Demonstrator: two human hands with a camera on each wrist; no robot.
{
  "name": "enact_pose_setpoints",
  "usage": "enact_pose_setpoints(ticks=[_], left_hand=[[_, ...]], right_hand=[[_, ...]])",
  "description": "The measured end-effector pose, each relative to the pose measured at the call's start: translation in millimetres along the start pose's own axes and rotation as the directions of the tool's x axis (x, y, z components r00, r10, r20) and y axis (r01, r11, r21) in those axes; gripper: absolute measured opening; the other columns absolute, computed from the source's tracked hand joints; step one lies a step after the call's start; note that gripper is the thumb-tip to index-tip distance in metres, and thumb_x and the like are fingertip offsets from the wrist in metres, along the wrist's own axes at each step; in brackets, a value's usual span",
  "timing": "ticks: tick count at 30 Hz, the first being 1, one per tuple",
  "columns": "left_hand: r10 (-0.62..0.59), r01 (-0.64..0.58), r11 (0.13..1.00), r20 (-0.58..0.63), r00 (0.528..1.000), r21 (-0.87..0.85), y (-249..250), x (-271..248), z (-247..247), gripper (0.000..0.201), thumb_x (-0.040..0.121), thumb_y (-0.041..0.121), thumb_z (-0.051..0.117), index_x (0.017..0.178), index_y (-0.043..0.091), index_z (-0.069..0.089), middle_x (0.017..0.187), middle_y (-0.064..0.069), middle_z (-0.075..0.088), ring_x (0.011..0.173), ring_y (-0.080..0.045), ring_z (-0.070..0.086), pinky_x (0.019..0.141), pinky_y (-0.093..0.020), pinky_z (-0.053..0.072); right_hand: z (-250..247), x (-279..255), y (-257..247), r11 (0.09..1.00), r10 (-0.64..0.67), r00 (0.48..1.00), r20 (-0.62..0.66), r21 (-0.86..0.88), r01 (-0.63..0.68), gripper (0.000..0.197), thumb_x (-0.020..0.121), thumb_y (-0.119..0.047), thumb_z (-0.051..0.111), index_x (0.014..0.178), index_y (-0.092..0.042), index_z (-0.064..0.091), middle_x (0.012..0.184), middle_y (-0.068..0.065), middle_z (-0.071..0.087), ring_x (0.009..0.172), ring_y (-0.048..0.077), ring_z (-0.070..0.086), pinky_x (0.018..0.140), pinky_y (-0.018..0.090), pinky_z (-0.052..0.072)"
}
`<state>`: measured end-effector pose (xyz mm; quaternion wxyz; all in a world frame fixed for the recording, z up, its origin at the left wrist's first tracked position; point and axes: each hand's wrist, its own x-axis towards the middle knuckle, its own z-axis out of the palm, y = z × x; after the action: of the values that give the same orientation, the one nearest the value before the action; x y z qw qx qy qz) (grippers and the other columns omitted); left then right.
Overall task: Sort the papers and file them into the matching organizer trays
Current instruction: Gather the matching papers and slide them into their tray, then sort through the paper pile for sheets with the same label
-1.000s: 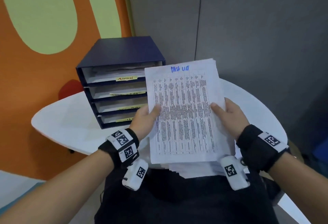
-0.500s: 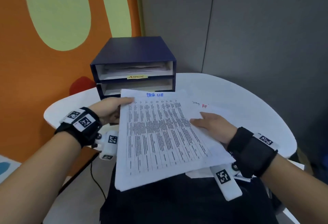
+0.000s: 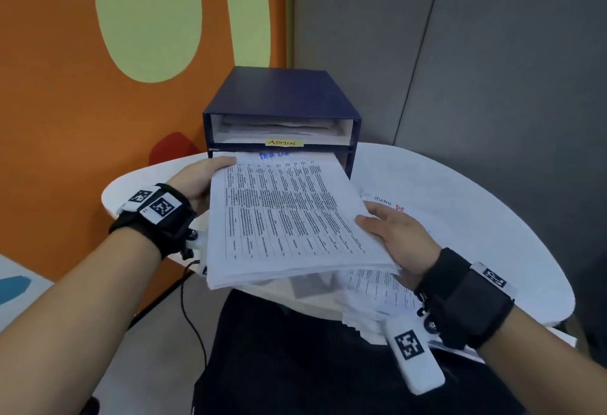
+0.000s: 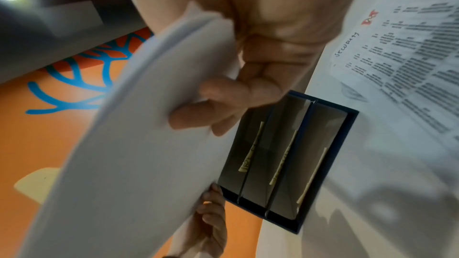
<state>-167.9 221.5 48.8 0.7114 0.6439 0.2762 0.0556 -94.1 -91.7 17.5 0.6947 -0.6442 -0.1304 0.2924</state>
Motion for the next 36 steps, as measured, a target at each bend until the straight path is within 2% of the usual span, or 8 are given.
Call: enact_pose_setpoints(ticks=[5, 8, 10, 19, 21, 23, 26, 36], left_hand=[[-0.038, 0.033, 0.998, 0.099, 0.994, 0.056, 3, -7, 3, 0.038, 0.079, 0.036, 0.074, 0.107, 0.01, 0.073, 0.111, -0.018, 0.071, 0.099, -0.029, 0.067, 0.097, -0.041, 0.048], [-0.069, 0.045, 0.988, 0.164, 0.984, 0.147, 2, -8, 3, 0.03, 0.075, 0.024, 0.077, 0.099, 0.006, 0.071, 0.088, -0.012, 0.074, 0.072, -0.016, 0.069, 0.062, -0.02, 0.053], [-0.085, 0.06, 0.982, 0.131, 0.988, 0.18, 2, -6, 3, 0.017, 0.078, 0.022, 0.074, 0.089, 0.01, 0.068, 0.067, -0.001, 0.064, 0.046, -0.009, 0.055, 0.035, -0.014, 0.038], [-0.056, 0.056, 0.998, -0.075, 0.996, -0.009, 2, 11, 3, 0.02, 0.086, 0.038, 0.069, 0.086, 0.022, 0.056, 0.057, 0.006, 0.062, 0.035, -0.002, 0.039, 0.032, -0.01, 0.033], [-0.059, 0.058, 0.998, -0.045, 0.997, -0.022, 4, 10, -1, 0.03, 0.083, 0.049, 0.069, 0.092, 0.024, 0.056, 0.069, 0.004, 0.07, 0.037, -0.001, 0.043, 0.034, -0.01, 0.036], [-0.034, 0.032, 0.997, -0.018, 0.999, -0.075, 5, 9, -5, 0.042, 0.083, 0.055, 0.066, 0.103, 0.019, 0.059, 0.086, 0.001, 0.076, 0.043, -0.002, 0.052, 0.038, -0.011, 0.043], [0.008, -0.006, 0.987, 0.017, 1.0, -0.163, 5, 7, -8, 0.056, 0.089, 0.054, 0.057, 0.12, 0.007, 0.057, 0.109, -0.004, 0.075, 0.055, -0.004, 0.064, 0.048, -0.013, 0.052], [0.021, -0.016, 0.997, 0.072, 0.997, -0.071, -8, 9, 14, 0.038, 0.093, 0.037, 0.06, 0.123, 0.013, 0.063, 0.109, -0.003, 0.075, 0.062, -0.004, 0.068, 0.052, -0.015, 0.054]], right_hand=[[17, 29, -25, 1.0, -0.014, 0.994, -0.108, 0.008, 0.014, 0.024, 0.096, -0.003, 0.047, 0.116, -0.004, 0.061, 0.101, 0.015, 0.069, 0.064, 0.017, 0.066, 0.046, 0.02, 0.048], [27, 55, -30, 1.0, -0.002, 0.978, -0.21, -0.023, -0.003, 0.019, 0.092, -0.011, 0.054, 0.109, -0.006, 0.061, 0.092, 0.012, 0.059, 0.067, 0.023, 0.052, 0.051, 0.023, 0.041], [31, 64, -32, 0.998, 0.048, 0.969, -0.241, -0.02, -0.055, 0.01, 0.09, -0.017, 0.059, 0.099, -0.012, 0.059, 0.096, 0.011, 0.057, 0.068, 0.021, 0.054, 0.051, 0.024, 0.047], [39, 73, -26, 0.969, 0.222, 0.966, -0.133, 0.139, -0.204, 0.013, 0.098, -0.012, 0.048, 0.109, -0.005, 0.05, 0.076, 0.008, 0.073, 0.033, 0.003, 0.037, 0.032, 0.014, 0.03], [47, 81, -32, 0.953, 0.2, 0.968, -0.152, 0.26, -0.156, 0.016, 0.098, -0.007, 0.05, 0.111, 0.0, 0.049, 0.092, 0.013, 0.072, 0.041, 0.004, 0.054, 0.037, 0.014, 0.042], [55, 92, -35, 0.921, 0.126, 0.983, -0.133, 0.383, -0.066, 0.043, 0.092, -0.003, 0.059, 0.13, 0.004, 0.041, 0.11, 0.019, 0.068, 0.072, 0.012, 0.072, 0.056, 0.018, 0.056], [65, 102, -34, 0.9, 0.026, 0.992, -0.125, 0.434, 0.031, 0.073, 0.085, 0.003, 0.066, 0.145, 0.005, 0.023, 0.117, 0.022, 0.062, 0.096, 0.021, 0.07, 0.083, 0.028, 0.057], [24, 93, -20, 0.969, 0.002, 0.992, -0.129, 0.244, 0.03, 0.045, 0.088, 0.003, 0.062, 0.132, 0.002, 0.049, 0.113, 0.014, 0.068, 0.097, 0.017, 0.07, 0.076, 0.022, 0.058]])
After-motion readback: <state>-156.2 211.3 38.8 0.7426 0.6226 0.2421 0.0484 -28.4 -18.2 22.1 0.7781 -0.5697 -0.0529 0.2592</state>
